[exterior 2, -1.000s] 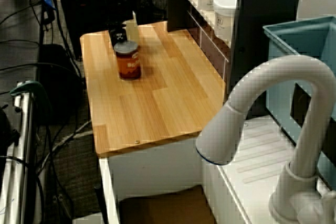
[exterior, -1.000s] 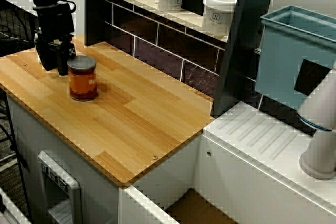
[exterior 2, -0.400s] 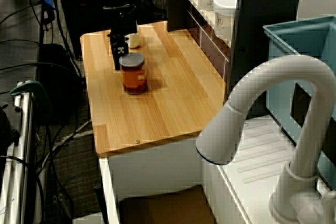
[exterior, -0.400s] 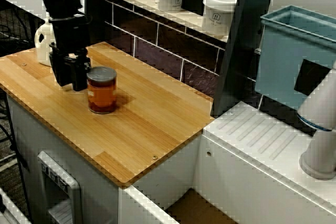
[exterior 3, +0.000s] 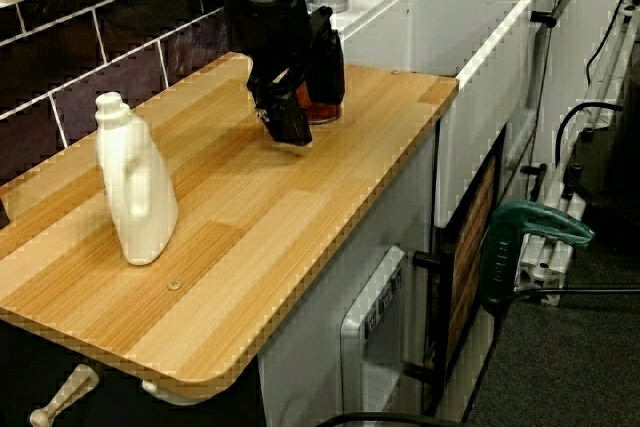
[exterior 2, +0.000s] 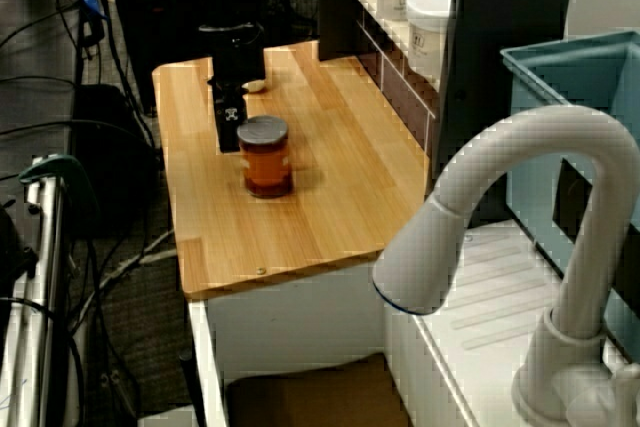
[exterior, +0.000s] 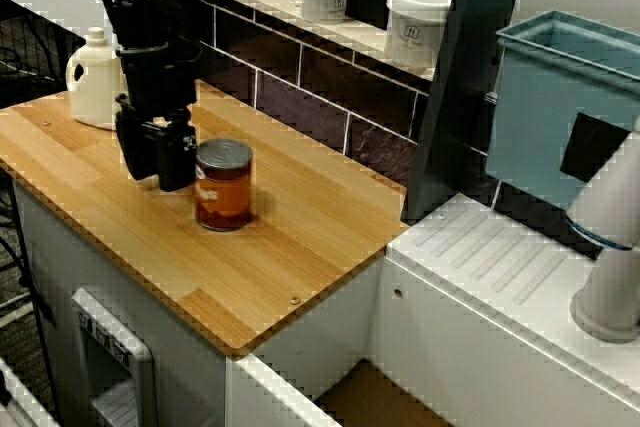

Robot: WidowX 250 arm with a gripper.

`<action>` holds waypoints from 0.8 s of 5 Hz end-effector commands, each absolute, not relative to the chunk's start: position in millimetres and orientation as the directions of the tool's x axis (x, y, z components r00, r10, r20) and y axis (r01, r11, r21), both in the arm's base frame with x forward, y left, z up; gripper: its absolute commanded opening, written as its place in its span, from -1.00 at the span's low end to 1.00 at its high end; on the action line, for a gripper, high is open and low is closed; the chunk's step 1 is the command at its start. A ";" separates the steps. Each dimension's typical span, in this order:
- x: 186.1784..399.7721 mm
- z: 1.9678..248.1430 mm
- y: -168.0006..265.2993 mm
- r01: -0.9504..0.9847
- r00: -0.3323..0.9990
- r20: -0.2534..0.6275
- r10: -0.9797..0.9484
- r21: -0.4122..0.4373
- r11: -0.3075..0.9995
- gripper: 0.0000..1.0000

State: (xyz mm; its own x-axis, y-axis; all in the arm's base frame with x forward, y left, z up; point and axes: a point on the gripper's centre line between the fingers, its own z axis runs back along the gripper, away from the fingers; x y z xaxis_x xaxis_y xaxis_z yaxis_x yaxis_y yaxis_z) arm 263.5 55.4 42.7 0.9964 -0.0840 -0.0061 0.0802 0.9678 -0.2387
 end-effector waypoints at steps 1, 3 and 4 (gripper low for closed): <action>258.5 59.3 43.5 0.112 0.993 0.070 -0.099 -0.216 0.970 1.00; 243.4 58.8 35.8 0.170 0.985 0.070 -0.156 -0.270 0.948 1.00; 234.8 53.3 22.7 0.193 0.979 0.102 -0.174 -0.230 0.954 1.00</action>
